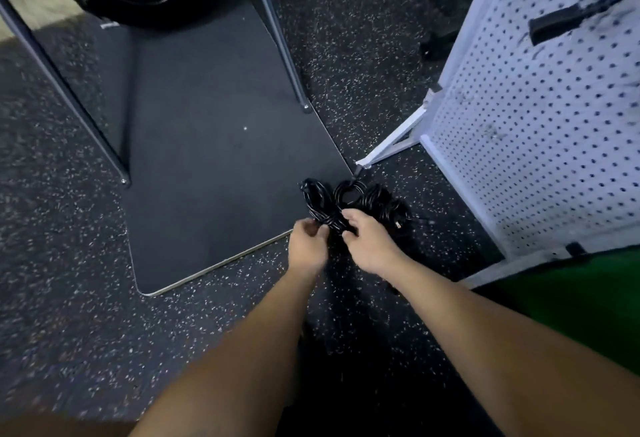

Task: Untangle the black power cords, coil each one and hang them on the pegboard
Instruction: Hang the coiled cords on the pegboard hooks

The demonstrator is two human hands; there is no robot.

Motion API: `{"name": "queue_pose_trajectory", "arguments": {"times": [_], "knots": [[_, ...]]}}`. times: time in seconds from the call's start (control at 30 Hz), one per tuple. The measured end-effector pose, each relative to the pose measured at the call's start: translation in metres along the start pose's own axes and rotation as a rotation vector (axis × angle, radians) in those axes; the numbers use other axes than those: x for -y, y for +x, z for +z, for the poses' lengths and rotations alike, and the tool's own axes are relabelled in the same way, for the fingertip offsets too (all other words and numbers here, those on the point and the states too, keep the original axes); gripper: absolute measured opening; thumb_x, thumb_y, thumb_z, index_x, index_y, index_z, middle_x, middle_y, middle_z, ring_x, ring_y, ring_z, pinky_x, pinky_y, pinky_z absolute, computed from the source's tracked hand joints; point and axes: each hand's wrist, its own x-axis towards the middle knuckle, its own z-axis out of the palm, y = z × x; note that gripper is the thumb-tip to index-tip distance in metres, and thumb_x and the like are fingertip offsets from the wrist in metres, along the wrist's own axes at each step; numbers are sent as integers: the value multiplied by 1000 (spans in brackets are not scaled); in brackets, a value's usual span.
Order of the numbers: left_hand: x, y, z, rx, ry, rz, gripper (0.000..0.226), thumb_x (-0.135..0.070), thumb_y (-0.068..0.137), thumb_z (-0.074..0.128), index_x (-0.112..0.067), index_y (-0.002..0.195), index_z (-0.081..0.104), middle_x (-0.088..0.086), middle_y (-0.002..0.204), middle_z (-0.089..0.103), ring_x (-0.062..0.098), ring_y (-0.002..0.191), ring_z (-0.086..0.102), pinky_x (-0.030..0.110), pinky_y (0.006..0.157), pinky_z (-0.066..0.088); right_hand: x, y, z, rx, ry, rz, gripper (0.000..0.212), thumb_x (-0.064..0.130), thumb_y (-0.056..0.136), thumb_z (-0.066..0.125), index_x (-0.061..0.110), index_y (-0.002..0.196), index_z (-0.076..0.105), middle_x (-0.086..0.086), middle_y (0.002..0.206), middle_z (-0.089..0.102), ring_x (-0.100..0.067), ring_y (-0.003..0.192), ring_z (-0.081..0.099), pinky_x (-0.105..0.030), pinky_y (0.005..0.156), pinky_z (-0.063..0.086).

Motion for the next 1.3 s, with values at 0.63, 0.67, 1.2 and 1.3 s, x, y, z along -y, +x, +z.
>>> {"name": "queue_pose_trajectory", "arguments": {"times": [0.63,0.67,1.2,1.3], "knots": [[-1,-13,-4,134,-274,-25,39,-31,85,92,-13,110,67,-2,88,66,21,83,63,52,86,59,-6,-26,-10,-136,70,-17,50,15,108,69,17,156,56,-1,146,62,-16,123,65,-36,112,53],[-12,-24,-6,157,-285,7,37,-27,87,90,-12,112,67,0,89,66,22,84,63,52,86,60,-2,-38,-18,-166,81,-30,50,17,107,70,17,156,57,-1,143,62,-16,121,67,-37,111,54],[-139,-210,30,555,-359,425,31,-17,98,83,-10,126,73,19,116,79,34,99,78,50,89,66,24,-252,-139,-680,191,-181,21,43,101,76,34,115,62,16,112,69,1,88,70,-25,79,59],[-160,-228,38,596,-349,513,29,-21,97,85,-13,124,77,18,118,80,46,110,76,64,97,62,20,-271,-156,-757,231,-208,20,40,101,76,37,116,62,13,110,73,1,84,72,-32,77,62]]}}
